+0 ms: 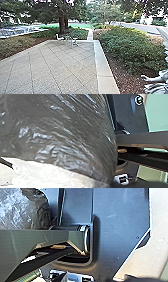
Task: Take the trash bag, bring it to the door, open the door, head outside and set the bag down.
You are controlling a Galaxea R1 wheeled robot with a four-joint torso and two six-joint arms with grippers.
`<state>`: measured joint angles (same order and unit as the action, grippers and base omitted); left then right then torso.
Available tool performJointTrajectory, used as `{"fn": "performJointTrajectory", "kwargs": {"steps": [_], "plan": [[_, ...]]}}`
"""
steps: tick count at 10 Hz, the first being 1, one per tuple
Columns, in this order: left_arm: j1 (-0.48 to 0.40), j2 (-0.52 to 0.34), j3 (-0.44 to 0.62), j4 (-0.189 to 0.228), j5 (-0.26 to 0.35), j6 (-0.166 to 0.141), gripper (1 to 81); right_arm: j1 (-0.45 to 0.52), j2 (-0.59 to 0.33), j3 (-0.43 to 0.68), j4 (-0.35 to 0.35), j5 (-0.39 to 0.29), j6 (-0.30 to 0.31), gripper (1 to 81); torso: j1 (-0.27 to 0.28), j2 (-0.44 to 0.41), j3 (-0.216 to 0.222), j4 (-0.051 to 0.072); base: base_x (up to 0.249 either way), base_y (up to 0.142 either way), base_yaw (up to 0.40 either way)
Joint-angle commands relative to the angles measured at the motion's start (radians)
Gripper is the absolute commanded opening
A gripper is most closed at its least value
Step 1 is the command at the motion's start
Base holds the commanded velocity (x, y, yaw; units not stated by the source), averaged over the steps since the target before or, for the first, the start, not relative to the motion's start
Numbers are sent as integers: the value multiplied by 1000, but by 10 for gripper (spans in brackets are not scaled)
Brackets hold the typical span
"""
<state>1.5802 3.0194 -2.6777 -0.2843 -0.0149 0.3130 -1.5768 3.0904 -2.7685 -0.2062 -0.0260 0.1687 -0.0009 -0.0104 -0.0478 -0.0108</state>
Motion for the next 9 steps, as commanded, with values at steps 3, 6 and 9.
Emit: {"fn": "performJointTrajectory", "kwargs": {"steps": [3,6,9], "plan": [[-44,-3,7,5,67,3,10,51,4,4,2,-48,-2,811,1,0,0,0,157,0,0],[-44,-3,7,5,67,3,10,50,4,4,2,-48,-2,811,1,0,0,0,150,0,0],[-44,-16,8,-3,69,3,10,50,6,8,-1,-49,-2,811,2,0,0,100,44,0,0]]}}
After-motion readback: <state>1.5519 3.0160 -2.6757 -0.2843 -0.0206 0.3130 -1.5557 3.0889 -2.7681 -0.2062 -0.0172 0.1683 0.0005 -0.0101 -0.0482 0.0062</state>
